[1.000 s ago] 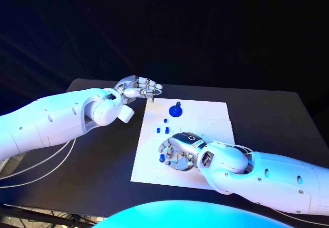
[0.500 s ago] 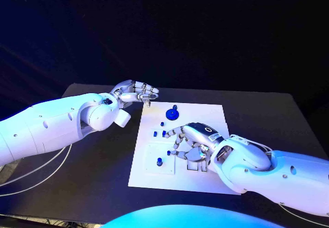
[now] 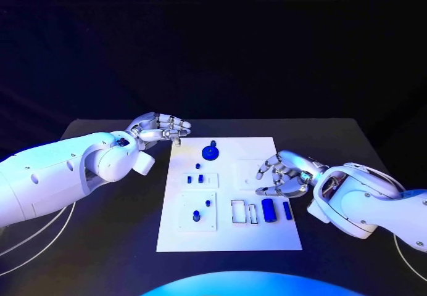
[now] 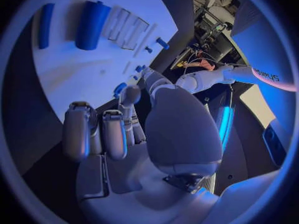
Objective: Assemble the parts on the task board
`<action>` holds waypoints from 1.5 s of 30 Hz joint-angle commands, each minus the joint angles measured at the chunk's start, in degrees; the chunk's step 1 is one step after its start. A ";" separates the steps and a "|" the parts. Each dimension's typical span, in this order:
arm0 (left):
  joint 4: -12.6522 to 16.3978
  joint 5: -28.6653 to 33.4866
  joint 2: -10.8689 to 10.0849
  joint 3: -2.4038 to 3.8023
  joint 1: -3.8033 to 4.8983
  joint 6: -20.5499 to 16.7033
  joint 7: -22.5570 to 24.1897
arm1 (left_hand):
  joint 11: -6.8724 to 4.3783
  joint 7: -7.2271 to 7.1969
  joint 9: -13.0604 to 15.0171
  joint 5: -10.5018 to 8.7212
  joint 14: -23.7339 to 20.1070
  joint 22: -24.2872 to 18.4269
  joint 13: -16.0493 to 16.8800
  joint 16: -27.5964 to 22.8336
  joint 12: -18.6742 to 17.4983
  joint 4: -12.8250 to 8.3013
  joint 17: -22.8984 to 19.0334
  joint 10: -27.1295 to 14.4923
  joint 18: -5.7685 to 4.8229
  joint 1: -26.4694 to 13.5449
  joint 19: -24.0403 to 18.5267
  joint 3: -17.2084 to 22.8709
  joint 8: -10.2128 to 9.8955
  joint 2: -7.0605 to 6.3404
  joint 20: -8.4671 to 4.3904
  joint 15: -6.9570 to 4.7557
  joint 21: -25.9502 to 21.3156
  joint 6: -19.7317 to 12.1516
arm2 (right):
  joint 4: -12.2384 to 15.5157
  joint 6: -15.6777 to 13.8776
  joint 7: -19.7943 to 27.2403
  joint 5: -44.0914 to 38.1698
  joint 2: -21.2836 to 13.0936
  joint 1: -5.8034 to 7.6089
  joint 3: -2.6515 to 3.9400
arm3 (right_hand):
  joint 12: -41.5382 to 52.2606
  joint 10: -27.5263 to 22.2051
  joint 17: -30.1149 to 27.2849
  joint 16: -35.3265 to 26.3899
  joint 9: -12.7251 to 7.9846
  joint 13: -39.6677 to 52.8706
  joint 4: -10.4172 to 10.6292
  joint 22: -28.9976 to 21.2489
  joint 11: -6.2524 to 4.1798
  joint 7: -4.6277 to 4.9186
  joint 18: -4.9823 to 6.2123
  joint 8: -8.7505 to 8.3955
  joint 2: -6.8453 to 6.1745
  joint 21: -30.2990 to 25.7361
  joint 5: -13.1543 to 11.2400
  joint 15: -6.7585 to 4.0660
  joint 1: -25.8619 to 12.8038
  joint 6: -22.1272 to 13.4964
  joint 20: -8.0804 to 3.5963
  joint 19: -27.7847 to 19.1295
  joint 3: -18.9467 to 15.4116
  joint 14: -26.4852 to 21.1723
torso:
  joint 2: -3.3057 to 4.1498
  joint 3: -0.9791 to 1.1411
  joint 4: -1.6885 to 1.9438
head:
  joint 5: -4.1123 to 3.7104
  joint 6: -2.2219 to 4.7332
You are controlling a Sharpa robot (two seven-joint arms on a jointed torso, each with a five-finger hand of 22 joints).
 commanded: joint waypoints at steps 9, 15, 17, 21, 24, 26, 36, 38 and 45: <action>0.88 0.42 0.11 -0.16 0.02 0.56 0.40 | 0.15 0.58 0.06 0.33 0.07 -0.08 -0.06 -0.32 0.28 -0.16 -0.09 -0.32 0.86 -0.40 -0.48 -0.02 -0.10 0.37 0.05 0.29 -0.25 -0.21 | 1.39 6.40 -10.69 -2.96 -5.66 -0.79 -1.21 | 32.65 6.57 8.90 3.25 4.38 33.69 3.93 13.64 0.06 -0.27 -2.40 9.27 6.75 8.04 -0.14 -0.57 -4.24 -3.97 -0.32 4.59 -17.77 4.92 | 0.06 -0.02 -0.01 | -2.18 -0.20; 1.07 0.43 -0.02 -0.20 0.01 0.56 0.45 | 0.15 0.58 0.06 0.33 0.07 -0.08 -0.06 -0.32 0.28 -0.16 -0.09 -0.32 0.86 -0.40 -0.48 -0.02 -0.10 0.37 0.05 0.29 -0.25 -0.21 | 1.35 5.60 -12.60 -3.63 -5.61 -1.77 -1.49 | 32.18 6.31 9.17 3.35 3.63 33.42 3.99 13.71 0.08 -0.26 -2.46 8.60 7.43 8.40 -1.48 -0.55 -8.06 -3.57 -0.28 4.64 -20.14 4.95 | 0.11 0.00 0.21 | -2.47 -0.31; 1.14 0.43 -0.07 -0.21 0.01 0.55 0.48 | 0.15 0.58 0.06 0.33 0.07 -0.08 -0.06 -0.32 0.28 -0.16 -0.09 -0.32 0.86 -0.40 -0.48 -0.02 -0.10 0.37 0.05 0.29 -0.25 -0.21 | 1.19 5.45 -12.97 -3.70 -5.30 -2.02 -1.59 | 31.99 6.22 9.30 3.39 3.41 33.30 4.02 13.73 0.06 -0.28 -2.48 8.36 7.34 8.52 -2.56 -0.56 -8.73 -3.32 -0.28 4.66 -20.45 4.97 | 0.12 -0.07 0.15 | -2.52 -0.34; 1.27 0.43 -0.14 -0.22 0.00 0.54 0.54 | 0.15 0.58 0.06 0.33 0.07 -0.08 -0.06 -0.32 0.28 -0.16 -0.09 -0.32 0.86 -0.40 -0.48 -0.02 -0.10 0.37 0.05 0.29 -0.25 -0.21 | 0.63 4.95 -13.32 -3.88 -4.35 -2.82 -1.70 | 32.05 6.27 9.38 3.42 3.39 33.36 4.02 13.77 0.06 -0.28 -2.51 8.34 7.35 8.70 -2.60 -0.56 -8.78 -3.30 -0.28 4.70 -20.46 4.98 | 0.16 -0.12 0.10 | -2.57 -0.39; 1.38 0.44 -0.23 -0.22 0.00 0.54 0.56 | 0.16 0.57 0.07 0.33 0.10 -0.13 -0.09 -0.32 0.37 -0.08 -0.12 -0.36 0.85 -0.58 -0.48 -0.06 -0.09 0.42 0.08 0.31 -0.32 -0.21 | 0.20 4.42 -13.55 -4.06 -3.36 -3.83 -1.74 | 32.04 6.29 9.39 3.42 3.32 33.38 4.00 13.77 0.03 -0.31 -2.51 8.28 7.53 8.70 -2.32 -0.56 -8.83 -3.14 -0.28 4.70 -20.40 4.98 | 0.18 -0.06 0.14 | -2.49 -0.58; 1.44 0.44 -0.31 -0.23 0.00 0.56 0.56 | 0.16 0.57 0.07 0.33 0.10 -0.13 -0.09 -0.32 0.37 -0.08 -0.12 -0.36 0.85 -0.58 -0.48 -0.06 -0.09 0.42 0.08 0.31 -0.32 -0.21 | -0.04 4.14 -13.70 -4.52 -2.74 -4.37 -1.76 | 32.06 6.32 9.36 3.41 3.27 33.41 3.99 13.76 0.01 -0.34 -2.50 8.26 7.70 8.66 -2.08 -0.58 -8.84 -2.96 -0.29 4.68 -20.33 4.98 | 0.19 -0.01 0.14 | -2.51 -0.60; 1.56 0.44 -0.58 -0.23 0.00 0.59 0.53 | 0.16 0.57 0.07 0.33 0.10 -0.13 -0.09 -0.32 0.37 -0.08 -0.12 -0.36 0.85 -0.58 -0.48 -0.06 -0.09 0.42 0.08 0.31 -0.32 -0.21 | -1.21 4.23 -14.34 -5.80 -0.52 -5.50 -1.77 | 32.07 6.40 9.55 3.47 3.21 33.48 3.95 13.81 -0.15 -0.56 -2.53 8.39 8.17 8.85 -1.76 -0.68 -8.87 -2.07 -0.34 4.72 -20.18 5.01 | 0.15 -0.02 0.07 | -2.50 -0.81; 1.58 0.44 -0.59 -0.23 0.00 0.63 0.53 | 0.16 0.57 0.07 0.33 0.10 -0.13 -0.09 -0.32 0.37 -0.08 -0.12 -0.36 0.85 -0.58 -0.48 -0.06 -0.09 0.42 0.08 0.31 -0.32 -0.21 | -1.46 4.30 -14.47 -5.98 0.05 -5.81 -1.77 | 32.06 6.41 9.56 3.47 3.18 33.49 3.93 13.82 -0.21 -0.62 -2.54 8.42 8.30 8.89 -1.69 -0.73 -8.76 -1.85 -0.37 4.73 -20.12 5.01 | 0.14 -0.03 0.06 | -2.52 -0.82; 1.60 0.45 -0.66 -0.23 0.00 0.67 0.48 | 0.16 0.57 0.07 0.33 0.10 -0.13 -0.09 -0.32 0.37 -0.08 -0.12 -0.36 0.85 -0.58 -0.48 -0.06 -0.09 0.42 0.08 0.31 -0.32 -0.21 | -2.17 3.85 -15.65 -6.74 1.41 -6.50 -1.76 | 32.07 6.65 9.75 3.53 2.90 33.70 3.61 13.89 -0.74 -1.18 -2.59 8.39 10.43 9.22 -0.06 -1.19 -5.06 -0.23 -0.78 4.79 -19.23 5.05 | 0.11 -0.01 0.19 | -2.64 -0.97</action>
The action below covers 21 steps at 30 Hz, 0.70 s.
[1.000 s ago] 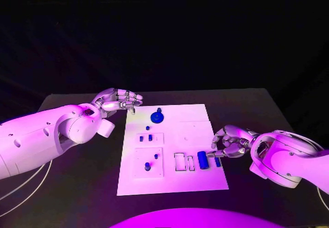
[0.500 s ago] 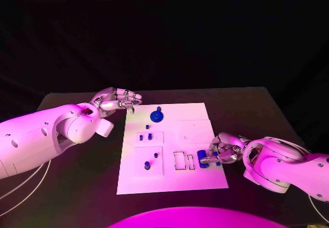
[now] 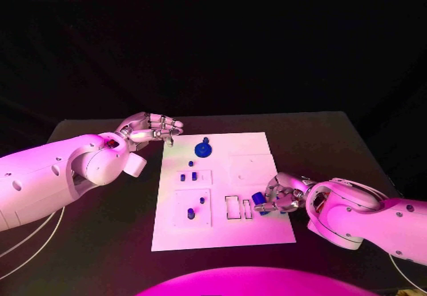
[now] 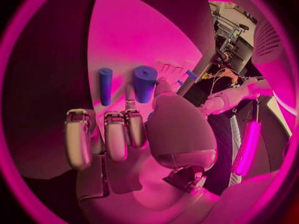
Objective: Assemble the parts on the task board
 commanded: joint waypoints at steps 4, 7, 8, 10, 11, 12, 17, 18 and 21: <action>0.18 0.42 -0.06 0.03 0.04 0.65 0.40 | 0.16 0.57 0.07 0.33 0.10 -0.05 -0.05 -0.32 0.37 -0.08 -0.06 -0.36 0.85 -0.27 -0.48 -0.07 -0.09 0.12 0.08 0.31 -0.33 -0.21 | -0.53 -0.29 -2.20 -1.56 0.52 -0.62 -0.27 | 0.21 1.69 9.93 0.36 -1.05 8.93 -0.75 13.96 -0.90 -0.60 -0.86 -1.12 2.27 0.71 2.94 -0.83 8.08 1.62 -0.70 4.88 2.76 4.99 | -0.05 -0.03 0.04 | -0.06 -0.07; 0.18 0.42 -0.08 0.03 0.04 0.64 0.38 | 0.16 0.57 0.07 0.33 0.10 -0.05 -0.05 -0.32 0.37 -0.08 -0.06 -0.36 0.85 -0.27 -0.48 -0.07 -0.09 0.12 0.08 0.31 -0.33 -0.21 | -0.49 -1.03 -2.44 -1.07 0.47 -0.66 -0.27 | 0.20 1.77 9.96 0.36 -1.55 9.04 -0.58 13.98 -1.13 -0.83 -0.87 -1.77 2.26 0.79 2.28 -1.06 11.16 2.26 -0.94 4.89 5.19 4.99 | -0.05 -0.03 0.03 | -0.06 -0.04; 0.18 0.42 -0.08 0.03 0.04 0.64 0.38 | 0.16 0.57 0.07 0.33 0.10 -0.05 -0.05 -0.32 0.37 -0.08 -0.06 -0.36 0.85 -0.27 -0.48 -0.07 -0.09 0.12 0.08 0.31 -0.33 -0.21 | -0.44 -1.37 -2.44 -0.87 0.41 -0.66 -0.27 | 0.22 1.79 10.01 0.38 -1.60 9.07 -0.46 13.99 -1.17 -0.87 -0.88 -1.82 2.20 0.86 2.38 -1.08 11.38 2.44 -0.96 4.90 5.53 5.00 | -0.05 -0.03 0.02 | -0.02 0.00; 0.17 0.42 -0.09 0.03 0.04 0.64 0.36 | 0.16 0.57 0.07 0.33 0.10 -0.05 -0.05 -0.32 0.37 -0.08 -0.06 -0.36 0.85 -0.27 -0.48 -0.07 -0.09 0.12 0.08 0.31 -0.33 -0.21 | -0.24 -2.35 -2.33 -0.20 0.23 -0.67 -0.27 | 0.50 2.05 10.20 0.44 -1.67 9.38 -0.20 14.08 -1.40 -1.15 -0.95 -1.82 2.17 1.19 3.24 -1.25 12.01 3.22 -1.08 4.99 6.80 5.04 | -0.05 -0.02 0.03 | 0.00 0.01; 0.16 0.42 -0.09 0.03 0.04 0.64 0.35 | 0.16 0.57 0.07 0.33 0.10 -0.05 -0.05 -0.32 0.37 -0.08 -0.06 -0.36 0.85 -0.27 -0.48 -0.07 -0.09 0.12 0.08 0.31 -0.33 -0.21 | -0.08 -2.95 -2.19 0.32 0.08 -0.64 -0.26 | 0.58 2.12 10.25 0.45 -1.66 9.47 -0.14 14.10 -1.47 -1.23 -0.97 -1.79 2.15 1.29 3.44 -1.30 12.03 3.46 -1.12 5.01 7.10 5.05 | -0.06 -0.01 0.02 | -0.02 0.02; 0.14 0.42 -0.10 0.03 0.04 0.65 0.32 | 0.16 0.57 0.07 0.33 0.10 -0.05 -0.05 -0.32 0.37 -0.08 -0.06 -0.36 0.85 -0.27 -0.48 -0.07 -0.09 0.12 0.08 0.31 -0.33 -0.21 | 0.13 -3.56 -2.00 0.97 -0.09 -0.59 -0.25 | 0.70 2.24 10.34 0.48 -1.64 9.60 -0.08 14.15 -1.59 -1.38 -1.00 -1.73 2.11 1.46 3.85 -1.39 12.03 3.83 -1.20 5.06 7.59 5.07 | -0.08 -0.02 0.02 | -0.04 0.05; 0.01 0.42 -0.07 0.03 0.04 0.68 0.22 | 0.16 0.57 0.07 0.35 0.13 -0.13 -0.09 -0.31 0.48 -0.04 -0.10 -0.44 0.86 -0.41 -0.46 -0.08 -0.08 0.18 0.10 0.31 -0.42 -0.22 | 1.19 -5.15 -1.11 5.41 -0.84 0.52 -0.21 | 0.89 2.48 10.65 0.57 -1.55 9.85 0.06 14.26 -1.90 -1.71 -1.09 -1.63 1.76 1.91 4.57 -1.67 11.12 4.76 -1.45 5.18 8.97 5.13 | -0.08 -0.05 -0.03 | -0.11 0.29; -0.01 0.43 -0.05 0.03 0.04 0.68 0.21 | 0.16 0.57 0.07 0.35 0.13 -0.13 -0.09 -0.31 0.48 -0.04 -0.10 -0.44 0.86 -0.41 -0.46 -0.08 -0.08 0.18 0.10 0.31 -0.42 -0.22 | 1.47 -5.28 -0.91 6.42 -0.98 0.91 -0.20 | 0.86 2.49 10.67 0.58 -1.53 9.84 0.08 14.28 -1.93 -1.74 -1.10 -1.64 1.70 2.00 4.56 -1.71 10.71 4.86 -1.49 5.20 9.20 5.13 | -0.09 -0.05 -0.04 | -0.10 0.30; -0.06 0.44 0.02 0.03 0.04 0.68 0.19 | 0.16 0.57 0.07 0.35 0.13 -0.13 -0.09 -0.31 0.48 -0.04 -0.10 -0.44 0.86 -0.41 -0.46 -0.08 -0.08 0.18 0.10 0.31 -0.42 -0.22 | 2.37 -5.48 -0.45 8.80 -1.17 1.79 -0.19 | 0.99 2.64 10.87 0.64 -1.50 9.99 0.08 14.35 -1.99 -1.80 -1.15 -1.71 1.59 2.25 4.65 -1.77 9.63 5.04 -1.57 5.26 9.82 5.18 | -0.09 -0.05 -0.02 | -0.18 0.32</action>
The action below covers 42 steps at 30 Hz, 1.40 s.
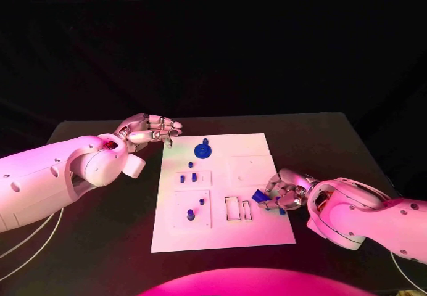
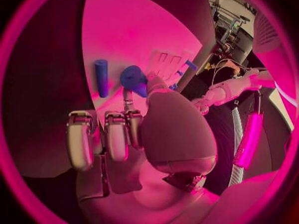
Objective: Assemble the parts on the task board
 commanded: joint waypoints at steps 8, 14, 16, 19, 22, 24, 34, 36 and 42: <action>0.05 0.47 0.24 0.04 0.04 0.67 0.19 | -0.06 0.58 0.07 0.35 0.13 -0.05 -0.10 -0.31 0.15 -0.04 -0.05 -0.23 0.86 -0.41 -0.46 -0.08 -0.08 0.18 0.10 0.31 -0.20 -0.22 | 2.55 0.39 0.46 9.29 1.17 1.32 0.07 | 0.40 2.81 11.04 0.41 0.51 10.25 -0.13 14.43 -0.44 -2.13 -1.21 0.32 1.70 0.55 0.18 -0.53 -2.99 2.84 -0.42 5.34 1.98 5.29 | 0.03 -0.01 0.03 | -0.04 -0.11; 0.13 0.49 0.29 0.04 0.05 0.69 0.16 | -0.05 0.58 0.08 0.35 0.14 -0.09 -0.12 -0.31 0.19 -0.01 -0.07 -0.27 0.85 -0.49 -0.45 -0.09 -0.08 0.20 0.11 0.32 -0.25 -0.23 | 1.89 2.93 -0.33 10.02 3.38 1.39 0.06 | 0.46 2.92 11.18 0.45 0.70 10.40 -0.11 14.45 -0.44 -2.15 -1.23 0.33 1.47 0.64 -0.47 -0.51 -5.73 3.22 -0.40 5.35 2.97 5.31 | 0.02 -0.05 0.10 | -0.01 -0.23; 0.17 0.49 0.26 0.04 0.05 0.69 0.15 | -0.05 0.58 0.08 0.35 0.14 -0.09 -0.12 -0.31 0.19 -0.01 -0.07 -0.27 0.85 -0.49 -0.45 -0.09 -0.08 0.20 0.11 0.32 -0.25 -0.23 | 1.47 3.83 -0.74 9.99 4.22 1.26 0.05 | 0.30 2.86 11.06 0.41 0.84 10.32 -0.11 14.40 -0.46 -2.18 -1.19 0.43 1.43 0.45 -0.86 -0.53 -7.41 3.43 -0.39 5.30 3.37 5.29 | 0.04 -0.06 0.12 | 0.05 -0.28; 0.20 0.50 0.22 0.04 0.05 0.70 0.12 | -0.05 0.58 0.08 0.35 0.14 -0.09 -0.12 -0.31 0.19 -0.01 -0.07 -0.27 0.85 -0.49 -0.45 -0.09 -0.08 0.20 0.11 0.32 -0.25 -0.23 | 1.05 4.51 -1.11 9.80 5.09 0.98 0.03 | 0.18 2.84 11.05 0.40 1.08 10.28 -0.13 14.39 -0.50 -2.25 -1.18 0.68 1.27 0.40 -1.58 -0.55 -9.32 3.73 -0.40 5.28 3.71 5.28 | 0.07 -0.02 0.12 | 0.19 -0.34; 0.24 0.50 0.17 0.04 0.05 0.71 0.10 | -0.05 0.58 0.08 0.35 0.14 -0.09 -0.12 -0.31 0.19 -0.01 -0.07 -0.27 0.85 -0.49 -0.45 -0.09 -0.08 0.20 0.11 0.32 -0.25 -0.23 | 0.66 4.68 -1.39 9.40 5.95 0.63 0.02 | 0.09 2.82 11.04 0.39 1.26 10.25 -0.12 14.38 -0.55 -2.31 -1.17 0.90 0.84 0.36 -1.85 -0.60 -10.37 3.90 -0.43 5.27 3.81 5.28 | 0.07 -0.02 0.12 | 0.27 -0.42; 0.25 0.50 0.15 0.04 0.05 0.72 0.08 | -0.05 0.58 0.08 0.35 0.14 -0.09 -0.12 -0.31 0.19 -0.01 -0.07 -0.27 0.85 -0.49 -0.45 -0.09 -0.08 0.20 0.11 0.32 -0.25 -0.23 | 0.47 4.49 -1.52 8.94 6.37 0.51 0.02 | 0.05 2.87 11.01 0.37 1.65 10.32 -0.20 14.39 -0.62 -2.38 -1.18 1.21 0.06 0.40 2.07 -0.67 -12.08 3.86 -0.51 5.27 3.66 5.27 | 0.06 0.00 0.09 | 0.34 -0.47; 0.29 0.50 0.05 0.04 0.05 0.81 -0.04 | -0.05 0.58 0.08 0.35 0.14 -0.09 -0.12 -0.31 0.19 -0.01 -0.07 -0.27 0.85 -0.49 -0.45 -0.09 -0.08 0.20 0.11 0.32 -0.25 -0.23 | 0.10 3.85 -1.58 7.52 7.53 0.31 0.03 | 0.12 2.92 11.06 0.39 1.70 10.39 -0.22 14.41 -0.62 -2.40 -1.20 1.25 -0.11 0.49 2.20 -0.68 -12.20 3.86 -0.52 5.30 3.60 5.29 | 0.07 0.05 0.00 | 0.59 -0.50; 0.28 0.50 0.05 0.04 0.05 0.83 -0.06 | -0.05 0.58 0.08 0.35 0.14 -0.09 -0.12 -0.31 0.19 -0.01 -0.07 -0.27 0.85 -0.49 -0.45 -0.09 -0.08 0.20 0.11 0.32 -0.25 -0.23 | 0.09 3.78 -1.51 7.44 7.63 0.30 0.03 | 0.11 2.91 11.07 0.39 1.70 10.38 -0.23 14.40 -0.63 -2.40 -1.19 1.26 -0.15 0.46 2.20 -0.68 -12.22 3.86 -0.52 5.29 3.58 5.29 | 0.06 0.03 -0.03 | 0.66 -0.50; 0.27 0.51 0.05 0.03 0.05 0.90 -0.10 | -0.05 0.58 0.08 0.35 0.14 -0.09 -0.12 -0.31 0.19 -0.01 -0.07 -0.27 0.85 -0.49 -0.45 -0.09 -0.08 0.20 0.11 0.32 -0.25 -0.23 | 0.00 3.47 -1.28 7.00 8.10 0.29 0.03 | 0.05 2.90 11.08 0.39 1.85 10.37 -0.17 14.41 -0.63 -2.39 -1.20 1.38 -0.74 0.50 2.05 -0.68 -12.81 3.83 -0.53 5.30 3.23 5.29 | 0.06 0.05 0.04 | 0.70 -0.42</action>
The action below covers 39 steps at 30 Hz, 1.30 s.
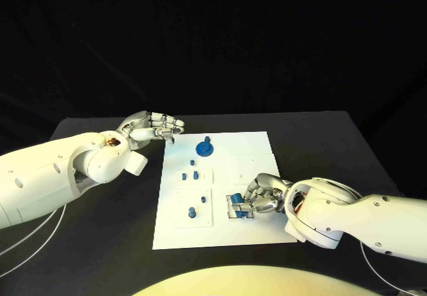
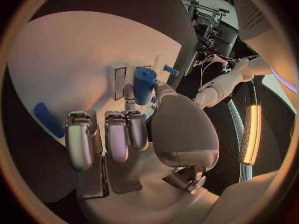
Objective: Assemble the parts on the task board
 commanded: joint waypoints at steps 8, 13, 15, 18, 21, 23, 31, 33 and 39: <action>0.17 0.41 0.05 0.03 0.04 0.88 0.12 | -0.05 0.58 0.08 0.36 0.14 -0.18 -0.12 -0.32 0.30 0.02 -0.13 -0.36 0.86 -0.61 -0.43 -0.08 -0.08 0.25 0.12 0.32 -0.36 -0.26 | -0.64 -0.52 -0.22 -2.73 0.69 -0.12 -0.05 | -0.91 2.60 10.89 0.08 1.53 10.14 0.29 14.39 -0.12 -1.96 -0.27 1.12 -1.05 0.08 -11.85 -0.22 -6.94 0.75 -0.46 5.25 -8.47 5.27 | 0.00 -0.06 0.06 | 0.03 0.13; 0.17 0.41 0.01 0.03 0.04 0.87 0.09 | -0.05 0.58 0.08 0.36 0.14 -0.18 -0.12 -0.32 0.30 0.02 -0.13 -0.36 0.86 -0.61 -0.43 -0.08 -0.08 0.25 0.12 0.32 -0.36 -0.26 | -0.95 -0.83 -0.32 -3.73 0.87 -0.12 -0.05 | -1.36 2.40 10.83 0.04 1.94 9.95 0.42 14.33 -0.05 -1.80 -0.23 1.32 -2.60 -0.15 -14.70 -0.10 -8.90 0.23 -0.38 5.18 -13.10 5.25 | -0.02 -0.05 0.07 | 0.08 0.16; 0.17 0.41 0.00 0.03 0.04 0.87 0.08 | -0.05 0.58 0.08 0.36 0.14 -0.18 -0.12 -0.32 0.30 0.02 -0.13 -0.36 0.86 -0.61 -0.43 -0.08 -0.08 0.25 0.12 0.32 -0.36 -0.26 | -1.05 -0.91 -0.32 -4.14 0.92 -0.12 -0.05 | -1.44 2.36 10.81 0.03 2.01 9.92 0.45 14.33 -0.03 -1.78 -0.23 1.35 -3.17 -0.15 -14.82 -0.09 -9.30 0.12 -0.37 5.17 -13.74 5.25 | -0.03 -0.05 0.06 | 0.07 0.16; 0.17 0.41 -0.02 0.03 0.04 0.88 0.08 | -0.05 0.58 0.08 0.36 0.14 -0.18 -0.12 -0.32 0.30 0.02 -0.13 -0.36 0.86 -0.61 -0.43 -0.08 -0.08 0.25 0.12 0.32 -0.36 -0.26 | -1.06 -1.00 -0.21 -4.74 0.89 -0.12 -0.05 | -1.48 2.35 10.85 0.04 2.03 9.90 0.46 14.34 -0.03 -1.77 -0.23 1.35 -3.29 -0.12 -14.86 -0.09 -9.44 0.08 -0.37 5.18 -13.90 5.26 | -0.03 -0.03 0.02 | 0.11 0.19; 0.18 0.41 -0.04 0.03 0.04 0.89 0.07 | -0.05 0.58 0.08 0.36 0.14 -0.18 -0.12 -0.32 0.30 0.02 -0.13 -0.36 0.86 -0.61 -0.43 -0.08 -0.08 0.25 0.12 0.32 -0.36 -0.26 | -0.89 -0.95 0.25 -5.12 0.69 -0.12 -0.05 | -1.40 2.40 10.89 0.05 2.11 9.99 0.36 14.35 -0.01 -1.76 -0.24 1.38 -2.18 -0.07 -14.76 -0.07 -8.67 -0.02 -0.36 5.20 -13.40 5.26 | -0.02 -0.01 0.01 | 0.11 0.22; 0.18 0.41 -0.06 0.03 0.04 0.88 0.07 | -0.05 0.58 0.08 0.36 0.14 -0.18 -0.12 -0.32 0.30 0.02 -0.13 -0.36 0.86 -0.61 -0.43 -0.08 -0.08 0.25 0.12 0.32 -0.36 -0.26 | -0.64 -0.84 0.79 -5.13 0.42 -0.12 -0.05 | -1.28 2.50 10.94 0.06 2.27 10.14 0.20 14.37 -0.02 -1.76 -0.26 1.49 0.02 0.01 -12.99 -0.05 -5.61 -0.10 -0.33 5.22 -12.35 5.27 | 0.00 0.00 0.01 | 0.12 0.22; 0.18 0.41 -0.24 0.03 0.04 0.85 0.04 | -0.05 0.58 0.08 0.36 0.14 -0.18 -0.12 -0.32 0.30 0.02 -0.13 -0.36 0.86 -0.61 -0.43 -0.08 -0.08 0.25 0.12 0.32 -0.36 -0.26 | 1.33 0.62 3.00 -4.58 -1.61 -0.12 -0.05 | -0.91 2.77 11.34 0.19 2.47 10.54 -0.22 14.51 -0.12 -1.87 -0.36 1.56 1.22 0.52 -8.75 -0.14 0.85 -0.15 -0.40 5.37 -12.49 5.36 | 0.02 0.06 -0.04 | 0.33 0.21; 0.15 0.41 -0.27 0.02 0.04 0.86 0.04 | -0.05 0.58 0.08 0.36 0.14 -0.18 -0.12 -0.32 0.30 0.02 -0.13 -0.36 0.86 -0.61 -0.43 -0.08 -0.08 0.25 0.12 0.32 -0.36 -0.26 | 2.06 1.27 3.37 -4.56 -2.29 -0.12 -0.05 | -0.81 2.84 11.49 0.24 2.49 10.64 -0.26 14.56 -0.14 -1.89 -0.40 1.55 0.93 0.71 -8.72 -0.16 2.41 -0.11 -0.42 5.42 -12.77 5.39 | -0.01 0.04 -0.08 | 0.29 0.23; 0.13 0.41 -0.27 0.02 0.04 0.92 0.03 | -0.05 0.58 0.08 0.36 0.14 -0.18 -0.12 -0.32 0.30 0.02 -0.13 -0.36 0.86 -0.61 -0.43 -0.08 -0.08 0.25 0.12 0.32 -0.36 -0.26 | 2.73 2.72 3.60 -4.61 -3.17 -0.11 -0.05 | -0.75 2.89 11.63 0.29 2.49 10.71 -0.31 14.62 -0.17 -1.93 -0.44 1.54 0.66 0.91 -8.83 -0.19 3.93 -0.01 -0.44 5.48 -12.96 5.41 | -0.01 0.01 0.00 | 0.25 0.19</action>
